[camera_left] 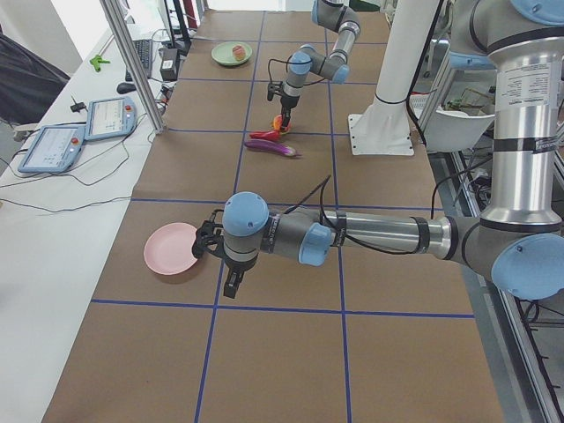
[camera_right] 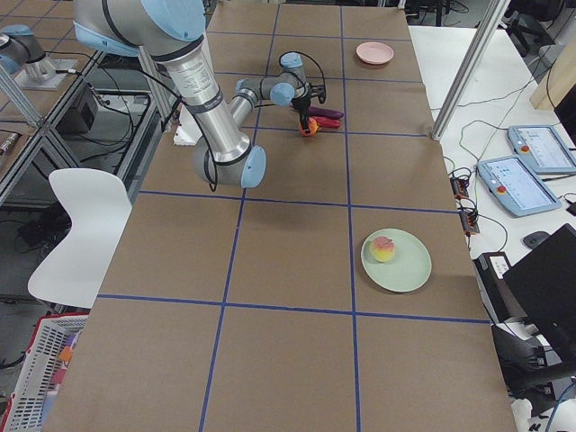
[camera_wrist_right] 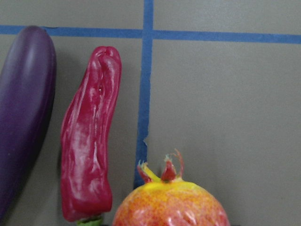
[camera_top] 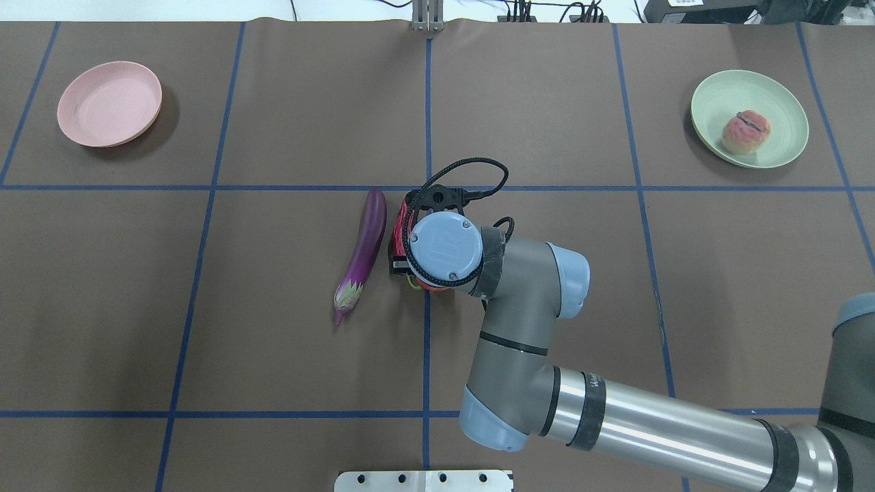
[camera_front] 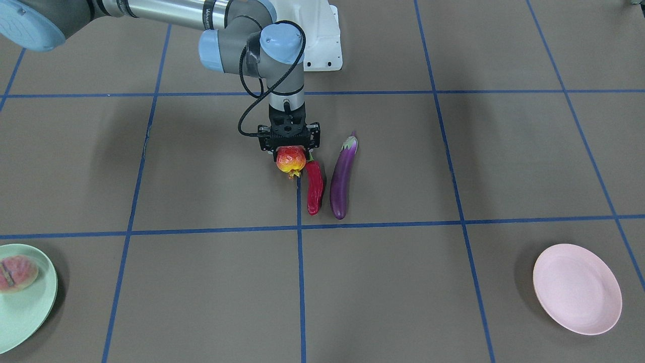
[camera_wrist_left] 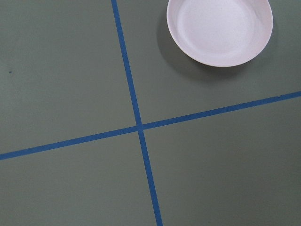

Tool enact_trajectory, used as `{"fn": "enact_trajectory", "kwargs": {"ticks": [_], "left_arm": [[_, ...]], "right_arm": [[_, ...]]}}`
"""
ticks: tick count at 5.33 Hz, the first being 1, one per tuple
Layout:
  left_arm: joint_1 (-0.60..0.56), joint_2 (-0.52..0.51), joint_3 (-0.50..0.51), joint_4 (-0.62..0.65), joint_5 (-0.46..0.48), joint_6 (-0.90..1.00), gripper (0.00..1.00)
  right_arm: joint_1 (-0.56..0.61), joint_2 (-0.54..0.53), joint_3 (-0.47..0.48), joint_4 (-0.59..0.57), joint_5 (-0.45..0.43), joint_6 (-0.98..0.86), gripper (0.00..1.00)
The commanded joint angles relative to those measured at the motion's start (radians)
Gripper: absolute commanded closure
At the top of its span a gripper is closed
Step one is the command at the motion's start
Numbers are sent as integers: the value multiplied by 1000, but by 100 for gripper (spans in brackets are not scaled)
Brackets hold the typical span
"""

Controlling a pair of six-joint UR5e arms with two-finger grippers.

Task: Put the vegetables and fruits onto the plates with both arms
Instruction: 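Bring the right gripper back over the pomegranate and grasp it, then carry the pomegranate with the right gripper onto the green plate and release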

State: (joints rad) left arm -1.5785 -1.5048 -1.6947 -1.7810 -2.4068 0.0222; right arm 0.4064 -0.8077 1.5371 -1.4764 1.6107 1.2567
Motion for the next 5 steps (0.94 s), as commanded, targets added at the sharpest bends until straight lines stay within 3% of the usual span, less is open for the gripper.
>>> {"fn": "enact_trajectory", "kwargs": {"ticks": [1, 3, 5], "left_arm": [[0, 0, 0, 0, 0, 1, 0], [0, -3, 0, 0, 0, -1, 0], [5, -8, 0, -2, 0, 1, 0]], "right_arm": [[142, -5, 17, -1, 132, -134, 100], [414, -66, -1, 5, 341, -470, 100], [671, -116, -101, 10, 562, -803, 100]]}}
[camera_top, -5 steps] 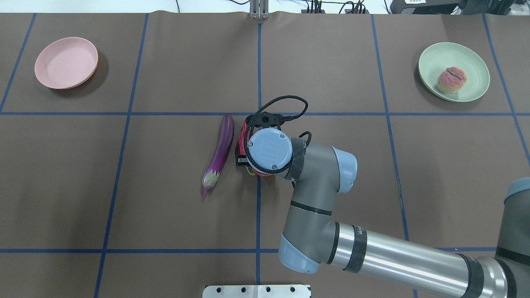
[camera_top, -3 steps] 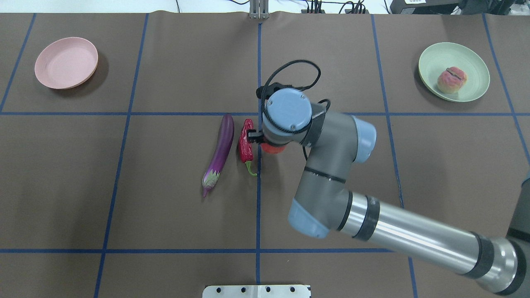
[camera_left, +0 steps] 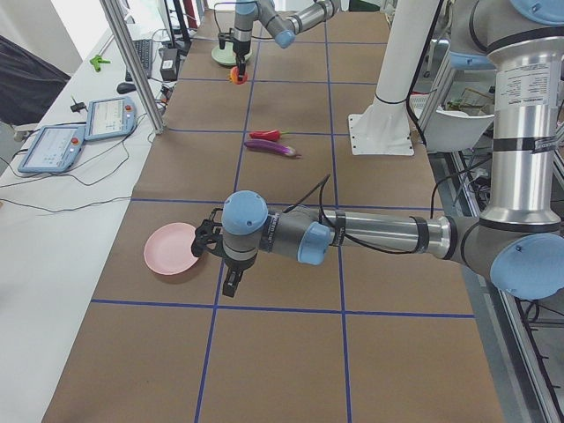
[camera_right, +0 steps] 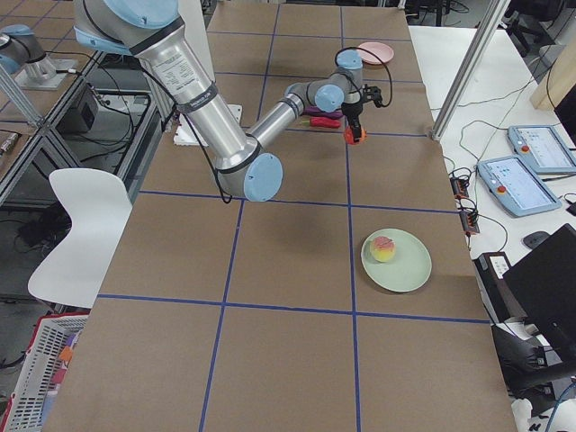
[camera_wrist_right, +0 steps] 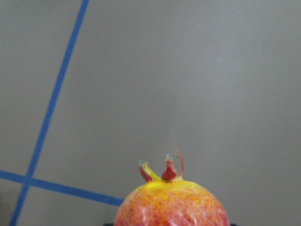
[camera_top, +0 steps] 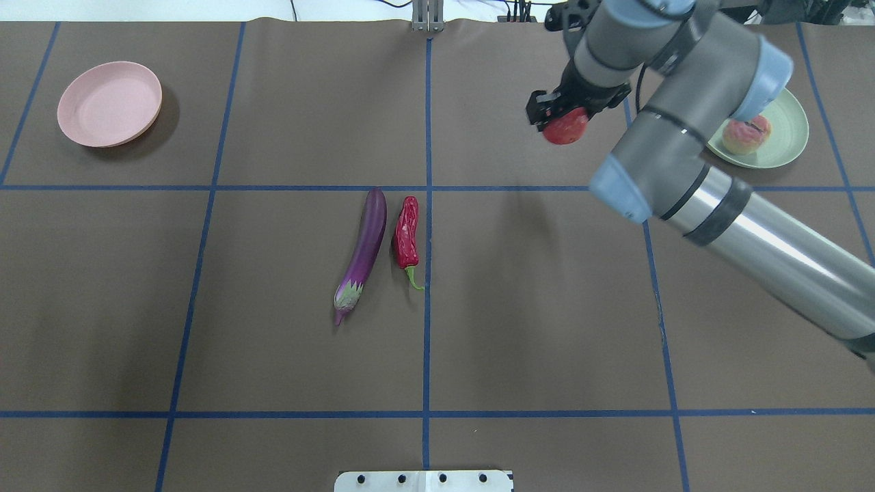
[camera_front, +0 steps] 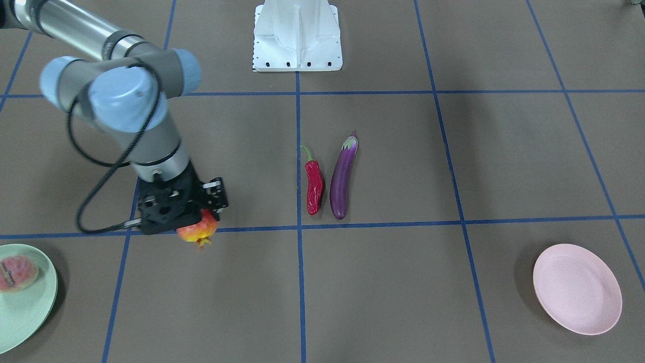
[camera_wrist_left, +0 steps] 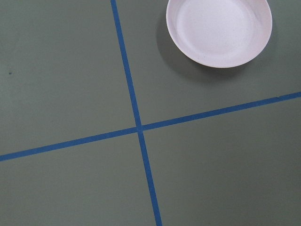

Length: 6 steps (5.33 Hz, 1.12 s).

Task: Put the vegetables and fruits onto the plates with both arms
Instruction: 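Carry the pomegranate with the right gripper onto the green plate and release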

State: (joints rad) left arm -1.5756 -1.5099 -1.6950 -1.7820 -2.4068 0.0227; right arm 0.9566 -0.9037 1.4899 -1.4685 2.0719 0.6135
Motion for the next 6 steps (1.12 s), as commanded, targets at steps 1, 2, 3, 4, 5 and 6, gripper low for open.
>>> {"fn": "enact_trajectory", "kwargs": {"ticks": [1, 2, 3, 4, 5, 6], "left_arm": [[2, -3, -2, -2, 0, 0, 0], [2, -3, -2, -2, 0, 0, 0], [2, -1, -6, -2, 0, 0, 0], [2, -1, -6, -2, 2, -1, 0], [2, -1, -5, -2, 2, 0, 0], [2, -1, -5, -2, 0, -1, 0]], "right_arm": [[189, -33, -145, 22, 141, -302, 100], [247, -87, -275, 184, 178, -378, 100], [317, -133, -387, 295, 242, -491, 100], [352, -162, -440, 301, 247, -577, 100], [353, -199, -459, 333, 247, -581, 80], [353, -210, -464, 336, 247, -580, 2]]}}
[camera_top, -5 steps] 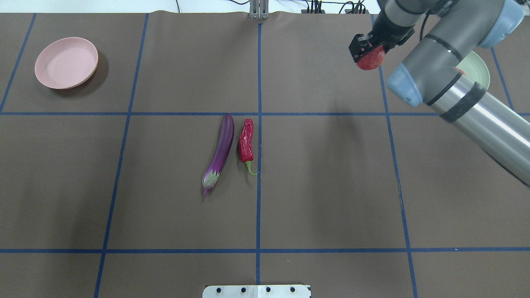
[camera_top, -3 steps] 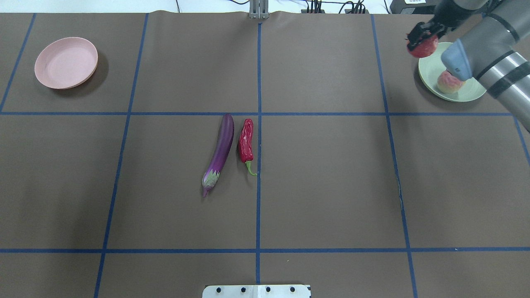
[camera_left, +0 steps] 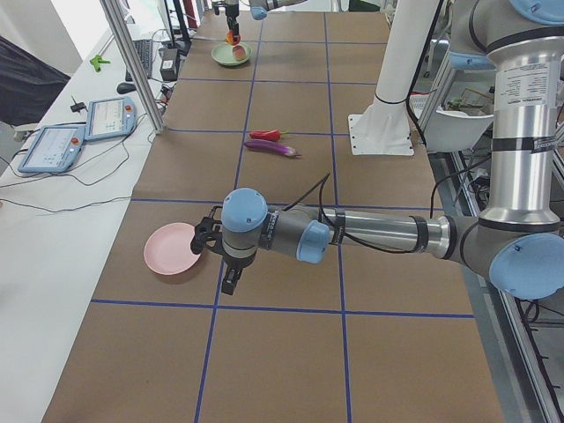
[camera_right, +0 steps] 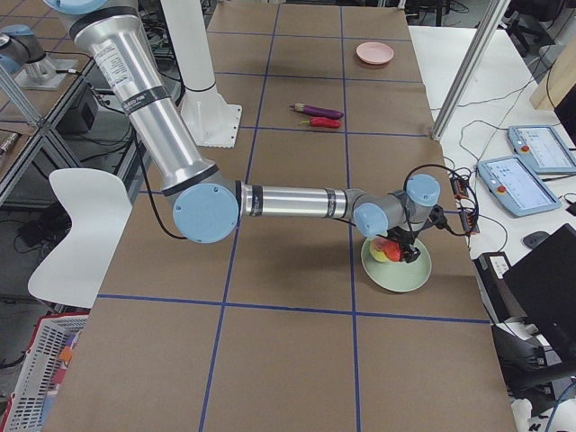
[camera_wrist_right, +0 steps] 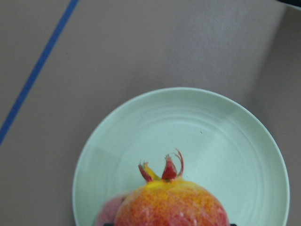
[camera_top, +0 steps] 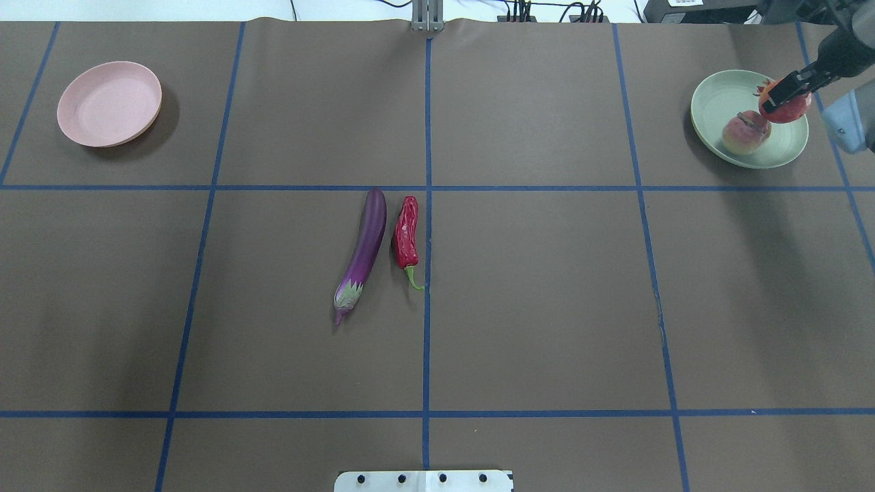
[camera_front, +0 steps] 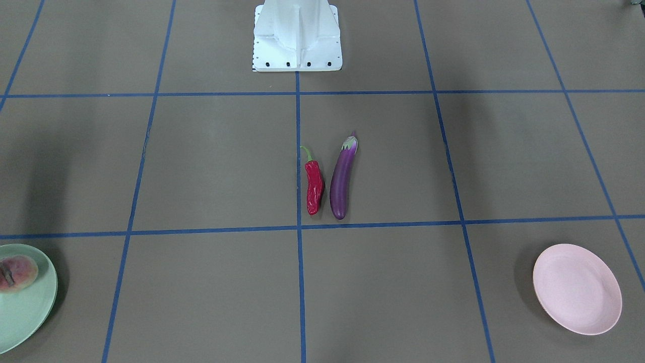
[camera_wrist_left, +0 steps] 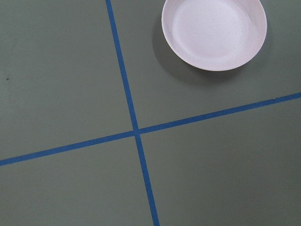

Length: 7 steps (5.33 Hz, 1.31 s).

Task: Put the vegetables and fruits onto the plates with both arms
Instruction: 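Carry the pomegranate with the right gripper onto the green plate and release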

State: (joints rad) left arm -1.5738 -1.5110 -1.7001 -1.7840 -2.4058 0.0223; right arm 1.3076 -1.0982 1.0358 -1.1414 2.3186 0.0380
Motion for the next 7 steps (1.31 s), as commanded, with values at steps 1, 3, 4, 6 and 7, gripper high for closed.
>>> {"fn": "enact_trajectory", "kwargs": {"ticks": [1, 3, 4, 6, 7], "left_arm": [[0, 2, -1, 0, -1, -1, 0], [0, 0, -6, 0, -1, -1, 0], [0, -9, -16, -3, 1, -5, 0], [0, -49, -15, -44, 1, -113, 0], [0, -52, -16, -43, 1, -142, 0]], "right_arm": [[8, -14, -8, 12, 1, 32, 1], [9, 4, 48, 11, 1, 126, 1], [34, -47, 178, -62, 11, 166, 1], [125, -217, 495, -310, 10, 148, 1], [157, -327, 676, -439, 1, 111, 0]]}}
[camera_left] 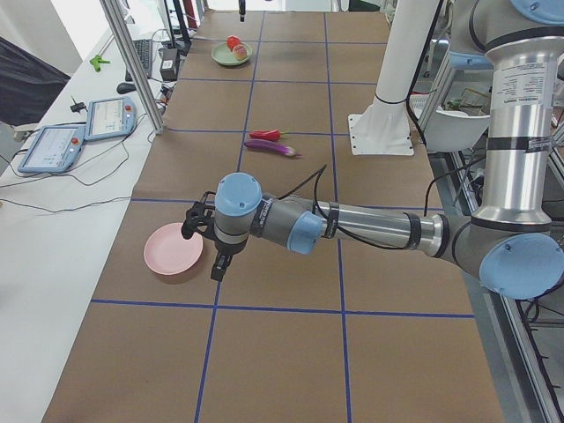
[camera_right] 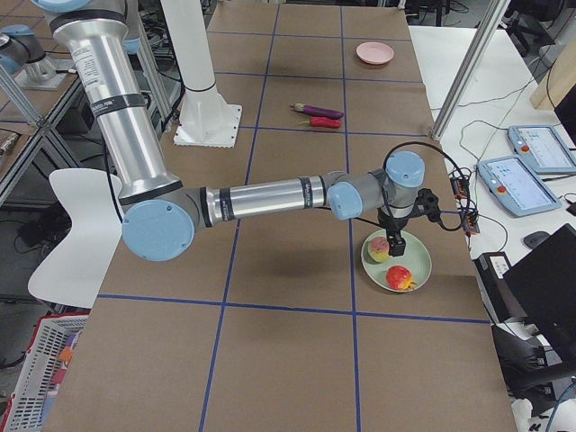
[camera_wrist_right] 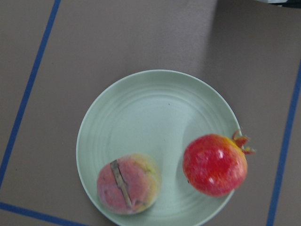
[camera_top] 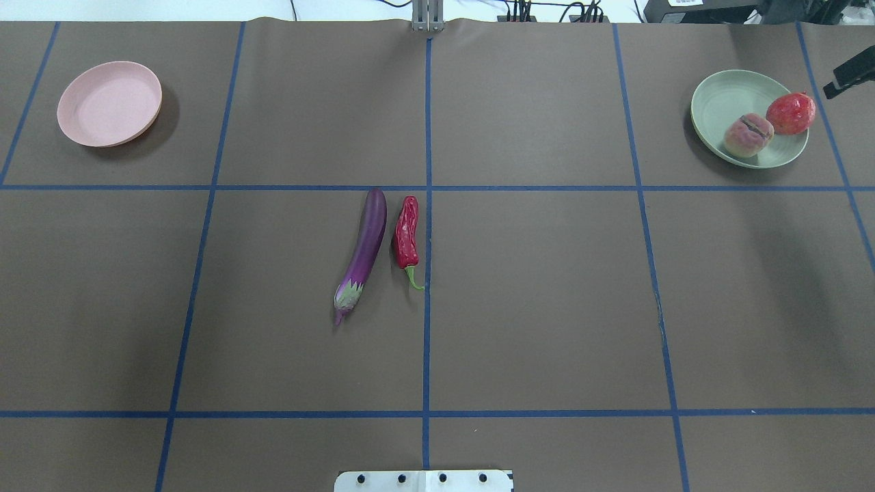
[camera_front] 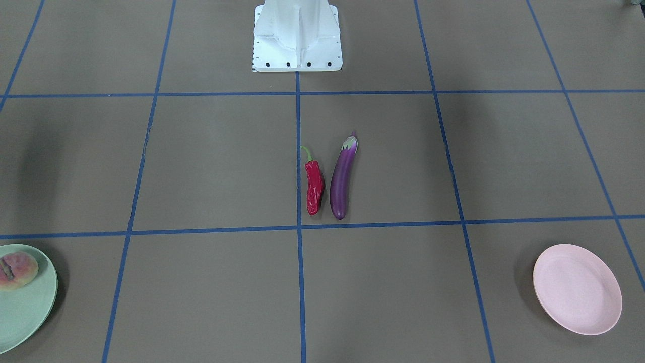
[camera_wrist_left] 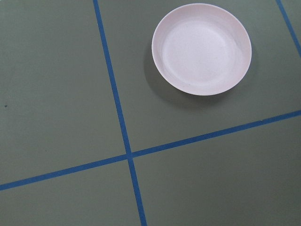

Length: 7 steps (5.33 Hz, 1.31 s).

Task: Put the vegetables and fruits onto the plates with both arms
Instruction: 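Carry the pomegranate with the right gripper onto the green plate and release, then swing the left gripper over the purple eggplant and close on it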

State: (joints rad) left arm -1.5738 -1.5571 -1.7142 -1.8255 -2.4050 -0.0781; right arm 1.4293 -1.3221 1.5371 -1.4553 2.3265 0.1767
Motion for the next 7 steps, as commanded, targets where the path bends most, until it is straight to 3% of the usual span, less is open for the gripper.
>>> {"fn": "enact_trajectory", "kwargs": {"ticks": [1, 3, 4, 5, 6, 7], "left_arm": [[6, -14, -4, -38, 0, -35, 0], [212, -73, -7, -109, -25, -140, 0], [283, -180, -7, -109, -23, -326, 0], [399, -260, -5, -109, 42, -503, 0], [596, -347, 4, -107, 228, -705, 0], [703, -453, 55, -103, 281, -762, 0]], "right_arm": [[112, -223, 269, -223, -28, -163, 0], [128, -293, 264, -214, -70, -186, 0], [128, -292, 264, -214, -70, -186, 0], [128, -292, 264, -212, -70, -187, 0], [128, -292, 267, -212, -70, -187, 0], [128, -289, 267, -212, -70, -184, 0]]}}
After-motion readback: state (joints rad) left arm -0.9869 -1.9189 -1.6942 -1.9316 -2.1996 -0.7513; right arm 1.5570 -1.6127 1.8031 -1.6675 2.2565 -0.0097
